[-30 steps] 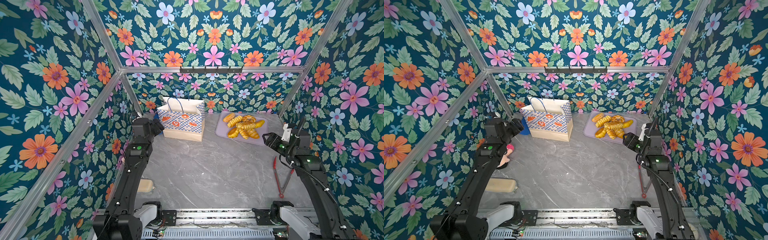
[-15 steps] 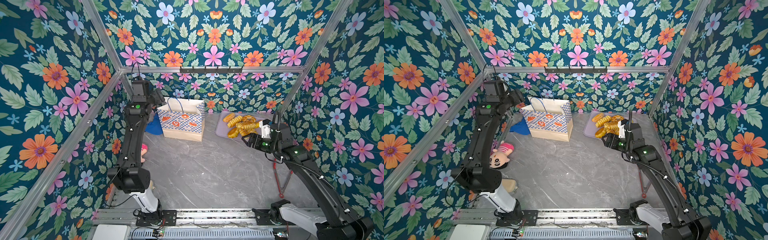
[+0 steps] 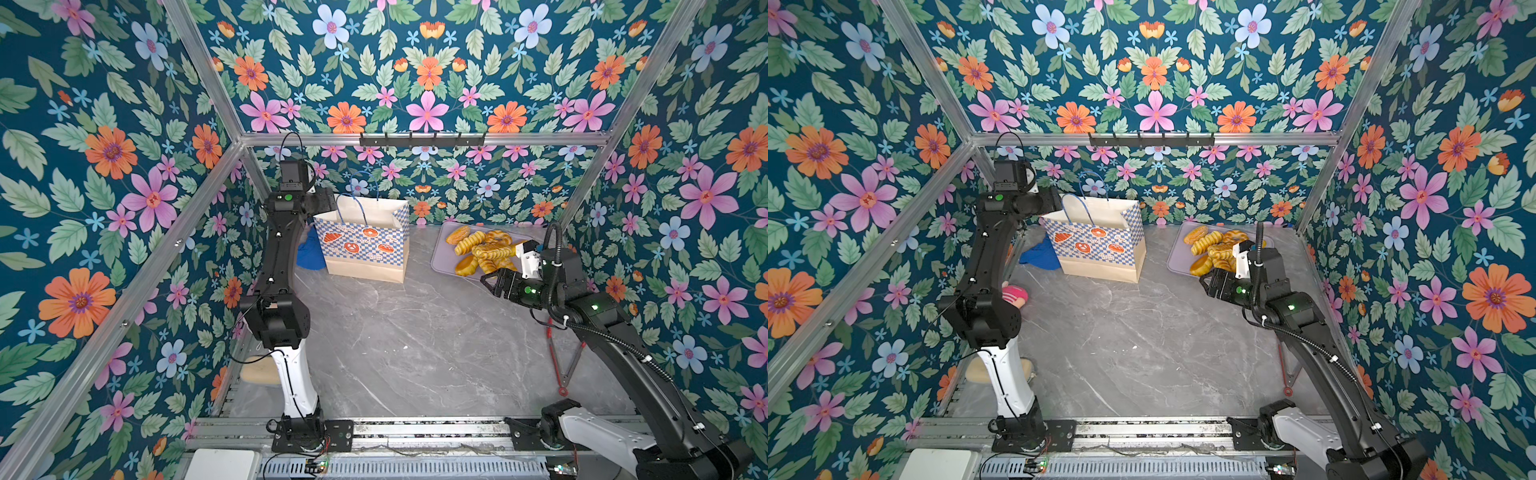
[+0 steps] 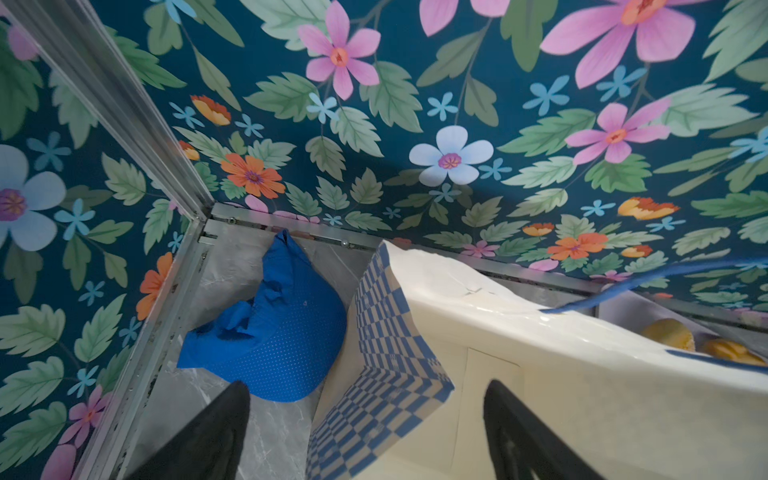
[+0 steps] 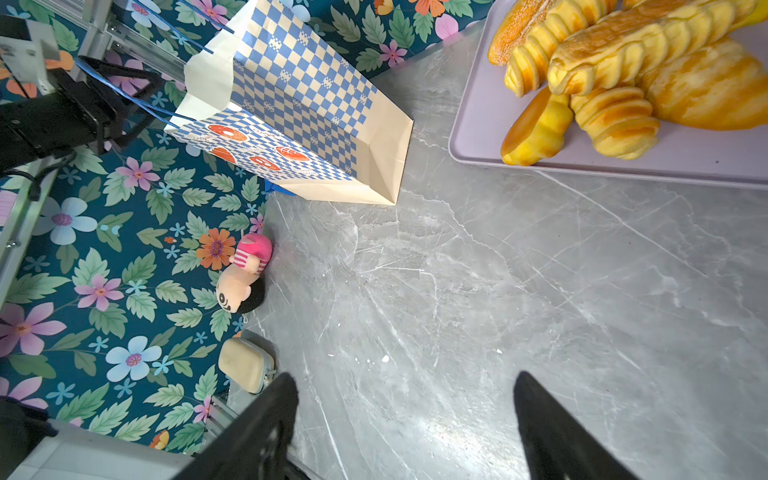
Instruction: Place the fake bread into the paper bag
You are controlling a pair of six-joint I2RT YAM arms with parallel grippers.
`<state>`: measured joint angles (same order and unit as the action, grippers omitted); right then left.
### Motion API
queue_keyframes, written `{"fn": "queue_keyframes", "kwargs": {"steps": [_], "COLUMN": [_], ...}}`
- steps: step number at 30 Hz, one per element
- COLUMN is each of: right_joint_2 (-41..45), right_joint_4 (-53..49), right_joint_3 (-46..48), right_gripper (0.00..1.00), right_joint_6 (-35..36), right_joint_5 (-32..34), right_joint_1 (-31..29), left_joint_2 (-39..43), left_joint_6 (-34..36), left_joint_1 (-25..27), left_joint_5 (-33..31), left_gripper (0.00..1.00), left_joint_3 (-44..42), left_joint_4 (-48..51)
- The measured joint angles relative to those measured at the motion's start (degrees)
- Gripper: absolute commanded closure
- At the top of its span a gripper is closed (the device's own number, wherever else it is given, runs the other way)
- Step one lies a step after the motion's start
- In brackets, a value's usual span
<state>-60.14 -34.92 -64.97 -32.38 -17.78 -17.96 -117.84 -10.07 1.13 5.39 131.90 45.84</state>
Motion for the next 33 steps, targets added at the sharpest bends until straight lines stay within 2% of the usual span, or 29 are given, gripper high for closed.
{"fn": "queue_keyframes", "kwargs": {"steps": [4,8,16,22,24,33], "right_joint_2": [0.13,0.2,-0.09,-0.24,-0.35,-3.39], "right_joint_4": [-0.17,-0.42,-0.37,0.39,0.5,1.36], "right_joint_3": [0.24,0.52,0.66,0.96,0.96,0.13], "right_gripper": [0.19,0.19,0.22,0.24,0.25,0.28], "right_joint_6": [-0.37,-0.68,-1.88,-2.32,-2.36,-3.74], "right_joint_5": [0.02,-0.17,-0.46,-0.7,-1.03,-1.7], "right_joint_1": [0.02,0.0,-0.2,-0.24,-0.24,-0.98], "left_joint_2": [-1.29,-1.84,-0.48,4.57,6.14,17.31], "left_joint_6": [1.29,2.38,3.1,2.86,2.25,-6.27], "left_joint_1": [0.07,0.17,0.35,0.37,0.44,0.83], "left_joint_5": [1.73,1.42,-0.76,-0.74,-0.11,3.85], "left_gripper": [0.14,0.24,0.67,0.94,1.0,1.0], "left_joint_3": [-1.03,-2.1,-4.24,-8.2,-9.81,-25.49], "left_joint_4": [0.0,0.04,0.52,0.39,0.39,-1.77]}}
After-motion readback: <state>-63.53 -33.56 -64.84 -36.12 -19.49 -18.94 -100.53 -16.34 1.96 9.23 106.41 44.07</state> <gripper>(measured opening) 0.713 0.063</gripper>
